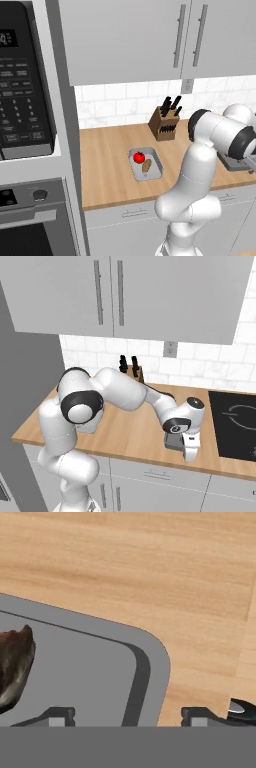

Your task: Take the meat container that has the steak and place it on the second highest rack of the freezer. Then take the vegetable container that has the sweet potato and tomato and place it on the highest rack of the freezer.

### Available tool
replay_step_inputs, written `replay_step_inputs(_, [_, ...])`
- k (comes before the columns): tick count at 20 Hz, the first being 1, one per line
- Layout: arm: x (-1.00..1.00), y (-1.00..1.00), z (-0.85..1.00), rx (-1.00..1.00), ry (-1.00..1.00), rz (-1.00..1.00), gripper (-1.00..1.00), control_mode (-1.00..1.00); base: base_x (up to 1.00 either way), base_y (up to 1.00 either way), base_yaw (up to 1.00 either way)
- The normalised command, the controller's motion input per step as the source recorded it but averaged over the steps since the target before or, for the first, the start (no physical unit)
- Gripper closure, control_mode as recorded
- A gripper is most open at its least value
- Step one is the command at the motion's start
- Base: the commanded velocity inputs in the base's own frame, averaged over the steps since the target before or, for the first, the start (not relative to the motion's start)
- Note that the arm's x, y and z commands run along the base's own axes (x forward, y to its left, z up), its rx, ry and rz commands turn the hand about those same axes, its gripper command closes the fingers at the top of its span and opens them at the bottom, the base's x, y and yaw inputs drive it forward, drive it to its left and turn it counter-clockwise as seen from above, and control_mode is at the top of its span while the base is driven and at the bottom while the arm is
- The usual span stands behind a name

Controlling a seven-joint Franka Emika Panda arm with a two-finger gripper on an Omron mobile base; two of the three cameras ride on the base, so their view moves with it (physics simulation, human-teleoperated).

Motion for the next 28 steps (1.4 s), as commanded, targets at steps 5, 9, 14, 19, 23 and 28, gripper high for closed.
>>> replay_step_inputs(5, [0.00,0.00,0.00,0.00,0.00,0.00,1.00,-1.00,0.00,0.00,0.00])
replay_step_inputs(9, [0.00,0.00,0.00,0.00,0.00,0.00,1.00,-1.00,0.00,0.00,0.00])
replay_step_inputs(14, [0.00,0.00,0.10,0.00,0.01,-0.01,1.00,-1.00,0.00,0.00,0.00])
replay_step_inputs(19, [0.00,0.13,0.82,0.00,0.00,-0.12,1.00,-1.00,0.00,0.00,0.00])
replay_step_inputs(23, [0.00,0.46,0.83,-0.02,0.01,-0.10,1.00,-1.00,0.00,0.00,0.00])
replay_step_inputs(28, [-0.19,0.88,0.59,-0.10,-0.15,-0.10,1.00,-1.00,0.00,0.00,0.00])
